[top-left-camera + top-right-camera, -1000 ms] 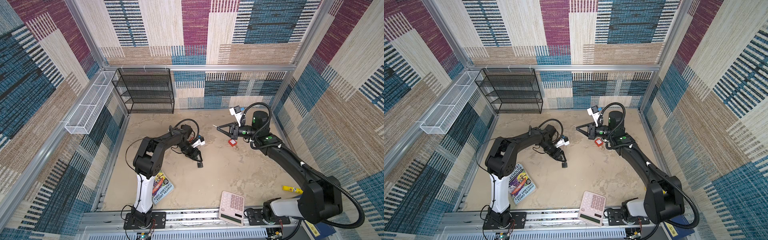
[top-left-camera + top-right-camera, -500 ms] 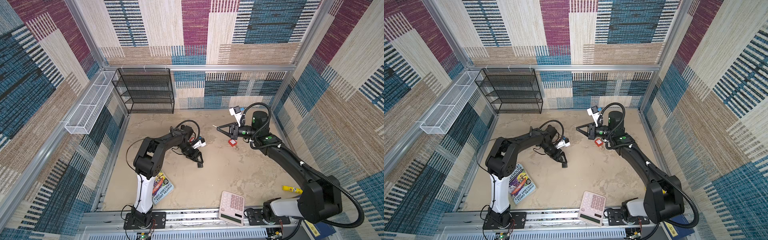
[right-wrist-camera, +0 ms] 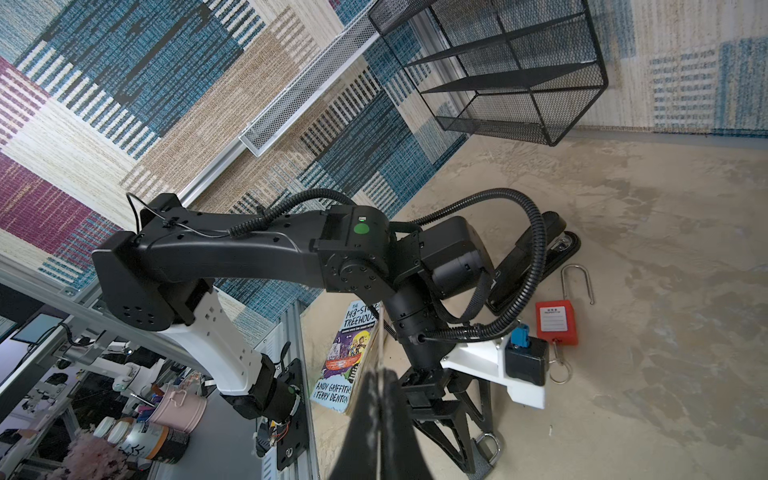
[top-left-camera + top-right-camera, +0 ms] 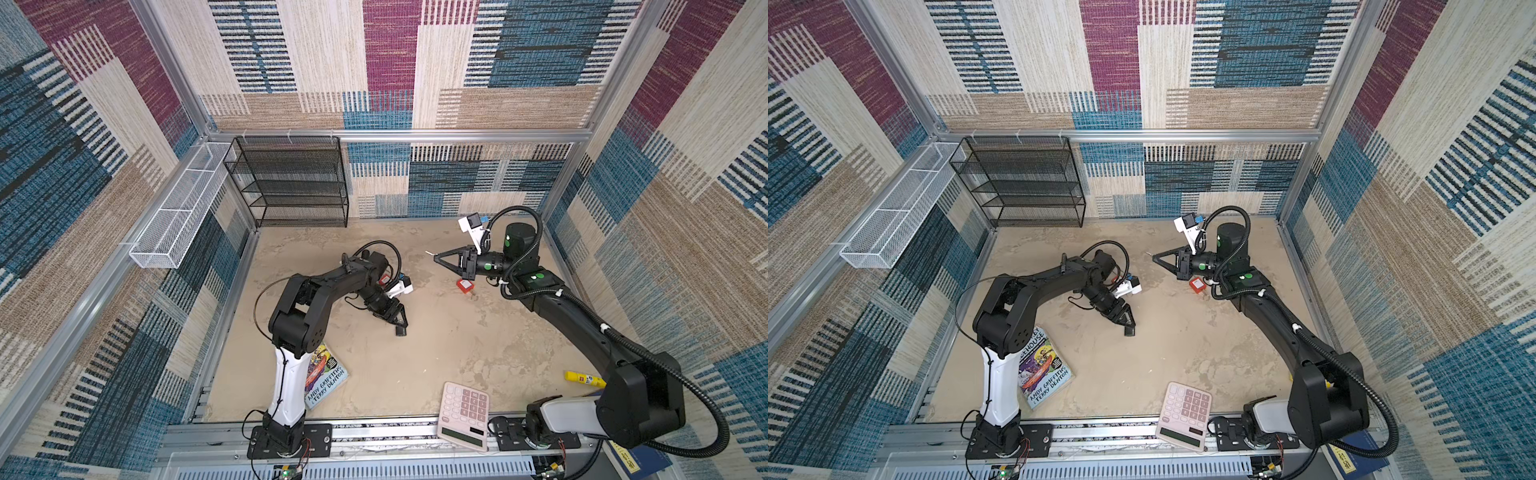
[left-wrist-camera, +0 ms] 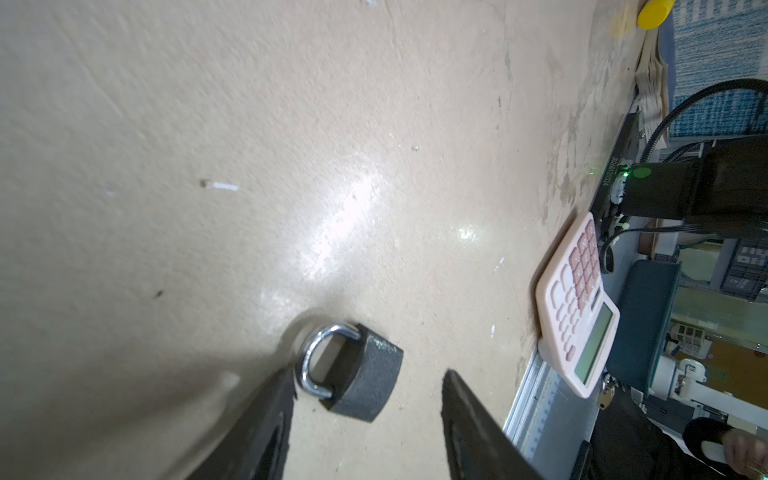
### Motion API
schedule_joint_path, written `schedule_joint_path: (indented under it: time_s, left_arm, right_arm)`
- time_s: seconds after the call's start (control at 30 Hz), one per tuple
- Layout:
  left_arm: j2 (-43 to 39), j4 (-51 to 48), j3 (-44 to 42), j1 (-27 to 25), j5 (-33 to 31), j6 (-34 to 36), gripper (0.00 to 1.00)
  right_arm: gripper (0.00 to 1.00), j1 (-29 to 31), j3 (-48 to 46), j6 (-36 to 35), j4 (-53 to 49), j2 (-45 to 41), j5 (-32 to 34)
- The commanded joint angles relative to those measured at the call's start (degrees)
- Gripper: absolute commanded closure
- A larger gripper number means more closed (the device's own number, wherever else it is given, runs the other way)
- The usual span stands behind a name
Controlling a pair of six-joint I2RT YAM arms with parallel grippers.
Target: Lock with the key
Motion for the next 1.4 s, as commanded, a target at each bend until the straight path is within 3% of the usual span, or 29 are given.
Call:
schedule_joint_path:
  time_s: [0.0, 0.33, 0.43, 0.57, 0.77, 0.87, 1.1, 1.37]
  left_arm:
    - [-1.5, 1.0, -0.1, 0.2, -1.0, -1.6, 0.42]
    - [-10.9, 9.3, -4.2, 2.4, -10.4, -12.0, 0.42]
    - [-14.1, 9.9, -5.4, 2.7, -13.2, -15.9, 0.42]
    - [-18.7, 12.6, -8.8, 3.8, -14.9, -22.9, 0.42]
    - [-23.3, 20.4, -14.3, 5.0, -12.3, -35.2, 0.41]
    - [-25.7, 22.3, -16.9, 5.4, -11.6, -37.6, 0.41]
    - [-30.1, 22.7, -20.3, 6.0, -10.6, -38.2, 0.41]
    - [-34.0, 22.8, -21.6, 6.9, -10.5, -37.9, 0.41]
  right_arm:
    - [1.00, -0.1, -0.2, -0.9, -0.5, -0.5, 0.9]
    - [1.00, 0.1, -3.1, -6.0, -6.2, -1.4, 12.5]
    - [1.00, 2.3, -5.4, -7.9, -8.2, -2.0, 23.5]
    - [1.00, 10.4, -6.7, -8.8, -10.8, -1.0, 41.7]
    - [1.00, 19.1, -7.9, -1.8, -13.4, 4.8, 55.1]
    - [1.00, 19.7, -11.5, 8.3, -12.2, 5.1, 52.9]
    - [1.00, 22.2, -28.9, 30.2, 7.6, -0.3, 46.1]
    - [1.00, 22.8, -41.3, 47.8, 23.7, -8.1, 48.4]
